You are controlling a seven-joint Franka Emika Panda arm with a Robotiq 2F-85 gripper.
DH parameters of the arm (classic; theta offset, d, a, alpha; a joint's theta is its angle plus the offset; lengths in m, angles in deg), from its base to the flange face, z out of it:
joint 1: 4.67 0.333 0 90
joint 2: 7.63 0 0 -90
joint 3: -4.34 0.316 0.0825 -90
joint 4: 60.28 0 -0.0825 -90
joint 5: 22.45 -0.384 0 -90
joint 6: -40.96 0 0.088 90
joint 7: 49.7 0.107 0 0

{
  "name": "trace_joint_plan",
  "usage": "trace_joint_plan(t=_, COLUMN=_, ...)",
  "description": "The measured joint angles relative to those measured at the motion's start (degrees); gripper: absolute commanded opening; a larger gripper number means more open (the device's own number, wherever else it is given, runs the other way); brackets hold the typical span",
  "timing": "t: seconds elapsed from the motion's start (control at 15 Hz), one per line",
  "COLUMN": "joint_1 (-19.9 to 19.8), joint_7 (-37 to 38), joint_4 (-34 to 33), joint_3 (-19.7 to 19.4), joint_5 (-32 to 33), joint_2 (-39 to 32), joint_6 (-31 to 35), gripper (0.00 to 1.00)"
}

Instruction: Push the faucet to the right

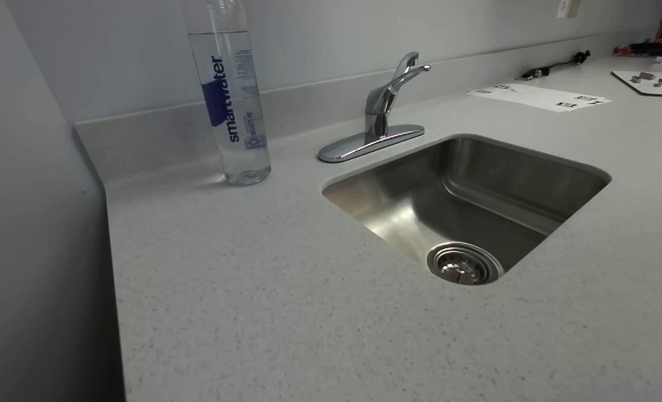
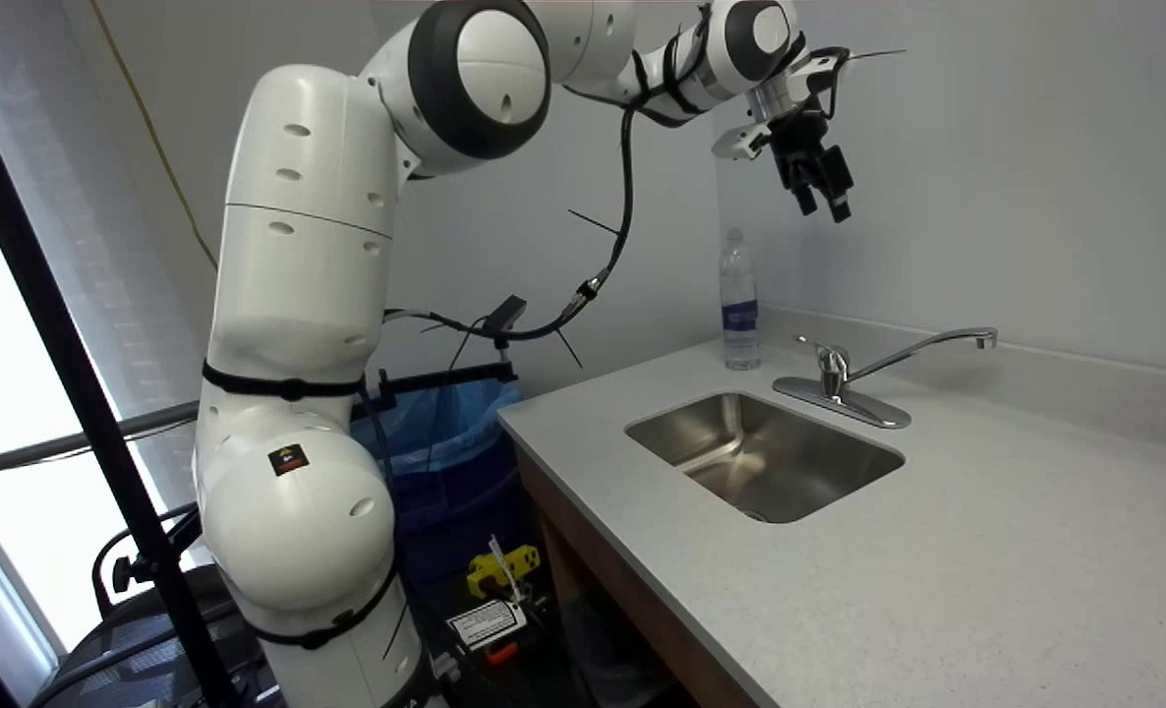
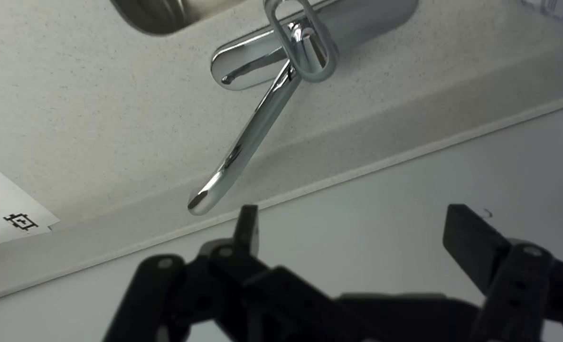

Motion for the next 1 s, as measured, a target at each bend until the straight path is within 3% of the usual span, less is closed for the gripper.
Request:
trace_joint_plan(t=0.6, joint_1=-0.56, joint_7=-3.59, joint_4=22.67, joint_3=0.54, joint_5=-0.99, joint_2=17.69, joint_6=2.48, gripper=1.00)
trace_joint_plan(t=1.0, joint_1=-4.87, joint_7=-8.53, joint_4=37.53, joint_3=0.25, joint_5=-2.10, joint_2=29.97, joint_6=4.43, gripper=1.00)
